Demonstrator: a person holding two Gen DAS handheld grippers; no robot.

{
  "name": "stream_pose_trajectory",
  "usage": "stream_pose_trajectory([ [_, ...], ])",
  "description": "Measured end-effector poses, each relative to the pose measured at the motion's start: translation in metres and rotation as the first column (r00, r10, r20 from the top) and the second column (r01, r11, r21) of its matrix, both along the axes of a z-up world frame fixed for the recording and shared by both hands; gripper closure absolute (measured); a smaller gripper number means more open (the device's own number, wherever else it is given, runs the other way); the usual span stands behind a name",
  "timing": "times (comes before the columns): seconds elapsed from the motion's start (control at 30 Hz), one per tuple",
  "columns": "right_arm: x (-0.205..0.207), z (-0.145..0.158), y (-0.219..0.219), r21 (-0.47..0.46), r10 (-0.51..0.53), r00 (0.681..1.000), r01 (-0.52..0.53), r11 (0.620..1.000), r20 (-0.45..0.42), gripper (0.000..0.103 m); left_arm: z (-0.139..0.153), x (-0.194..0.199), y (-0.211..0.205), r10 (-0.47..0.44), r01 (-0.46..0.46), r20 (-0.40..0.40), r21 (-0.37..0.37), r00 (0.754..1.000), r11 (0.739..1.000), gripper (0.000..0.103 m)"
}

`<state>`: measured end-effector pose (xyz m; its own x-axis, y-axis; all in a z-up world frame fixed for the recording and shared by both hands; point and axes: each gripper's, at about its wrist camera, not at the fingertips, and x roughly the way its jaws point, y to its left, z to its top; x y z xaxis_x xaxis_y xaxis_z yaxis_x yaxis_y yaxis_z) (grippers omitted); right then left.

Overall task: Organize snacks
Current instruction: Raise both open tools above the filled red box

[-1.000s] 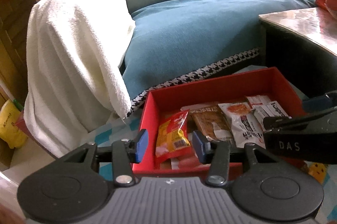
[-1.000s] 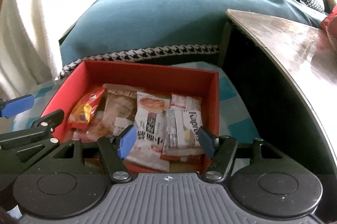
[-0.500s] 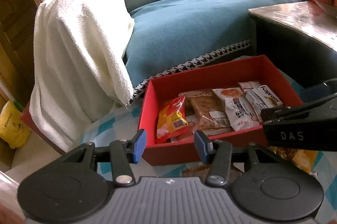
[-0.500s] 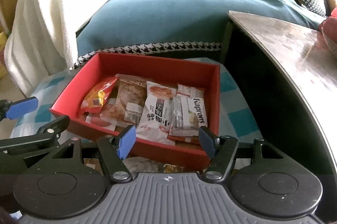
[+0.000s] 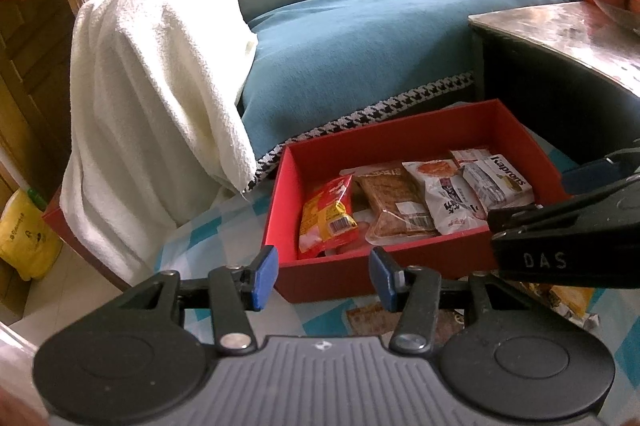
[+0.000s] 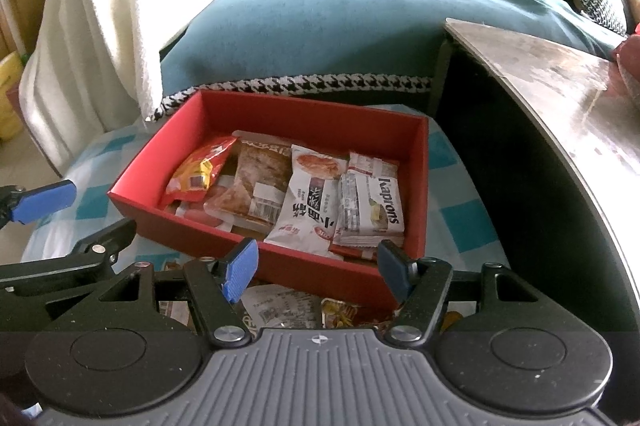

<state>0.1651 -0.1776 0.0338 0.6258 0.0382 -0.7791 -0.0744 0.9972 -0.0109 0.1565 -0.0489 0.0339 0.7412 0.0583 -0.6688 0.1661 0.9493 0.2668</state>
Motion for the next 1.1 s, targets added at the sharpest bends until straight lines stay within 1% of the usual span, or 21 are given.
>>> stream_pose_trajectory([
  [0.93,0.001,-0.009,0.001,-0.011,0.021,0.999,-0.022,1.0,-0.033,0.03,-0.001,-0.002,-0.002,-0.015,0.015,-0.002,0.005,1.0,1.0,0.057],
  [1.03,0.001,-0.01,0.001,-0.016,0.024,0.999,-0.025,1.0,-0.04,0.029,-0.003,-0.002,-0.002,-0.017,0.017,-0.01,0.009,1.0,1.0,0.057],
  [1.1,0.002,-0.012,-0.001,-0.017,0.023,0.998,-0.024,1.0,-0.05,0.027,-0.006,0.0,-0.001,-0.02,0.02,-0.032,0.003,0.999,1.0,0.057],
])
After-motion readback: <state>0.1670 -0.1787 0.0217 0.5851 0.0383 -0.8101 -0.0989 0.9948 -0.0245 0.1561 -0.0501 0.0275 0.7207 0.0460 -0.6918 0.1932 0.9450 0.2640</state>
